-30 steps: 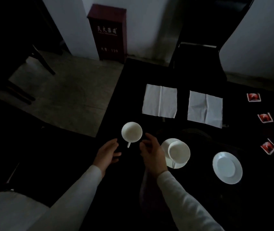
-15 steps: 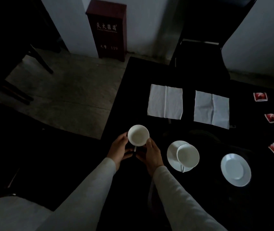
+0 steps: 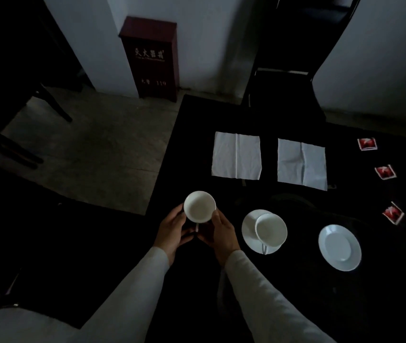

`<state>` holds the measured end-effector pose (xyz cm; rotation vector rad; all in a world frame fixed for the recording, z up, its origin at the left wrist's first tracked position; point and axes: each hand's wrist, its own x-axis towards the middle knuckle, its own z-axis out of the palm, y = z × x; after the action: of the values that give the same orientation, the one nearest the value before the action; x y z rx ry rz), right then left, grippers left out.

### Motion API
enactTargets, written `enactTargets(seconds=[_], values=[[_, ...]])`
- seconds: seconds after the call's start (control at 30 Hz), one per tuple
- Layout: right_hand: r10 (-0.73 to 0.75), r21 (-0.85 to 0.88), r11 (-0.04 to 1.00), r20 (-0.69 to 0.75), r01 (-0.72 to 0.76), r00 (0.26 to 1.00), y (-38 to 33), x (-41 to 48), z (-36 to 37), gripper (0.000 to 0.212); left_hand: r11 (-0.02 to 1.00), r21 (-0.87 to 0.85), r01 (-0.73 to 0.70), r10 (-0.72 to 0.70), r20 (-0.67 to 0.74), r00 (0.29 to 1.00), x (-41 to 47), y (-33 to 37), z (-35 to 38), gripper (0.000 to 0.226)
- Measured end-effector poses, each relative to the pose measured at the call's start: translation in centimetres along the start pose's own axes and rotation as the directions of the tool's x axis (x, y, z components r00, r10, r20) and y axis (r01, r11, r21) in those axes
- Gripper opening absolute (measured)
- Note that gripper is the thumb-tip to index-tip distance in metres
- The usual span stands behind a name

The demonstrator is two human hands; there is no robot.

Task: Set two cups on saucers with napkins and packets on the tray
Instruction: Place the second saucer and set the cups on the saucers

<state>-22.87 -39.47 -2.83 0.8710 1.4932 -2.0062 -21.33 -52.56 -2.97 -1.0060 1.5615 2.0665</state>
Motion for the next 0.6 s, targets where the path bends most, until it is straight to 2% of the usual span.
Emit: enactTargets(seconds=[0.2, 0.6], values=[[-0.081, -0.044, 0.996, 0.015, 0.081, 0.997, -0.3, -2.7, -0.9, 0.029, 0.998, -0.005, -0.068, 0.068, 0.013, 0.998, -2.8, -0.1, 0.1, 0.024], [-0.147, -0.062, 0.987, 0.062, 0.15, 0.987, 2.3, -10.8, -4.7, 0.033, 0.989, 0.039, -0.141, 0.137, 0.087, 0.987, -10.9, -3.3, -0.1, 0.024]])
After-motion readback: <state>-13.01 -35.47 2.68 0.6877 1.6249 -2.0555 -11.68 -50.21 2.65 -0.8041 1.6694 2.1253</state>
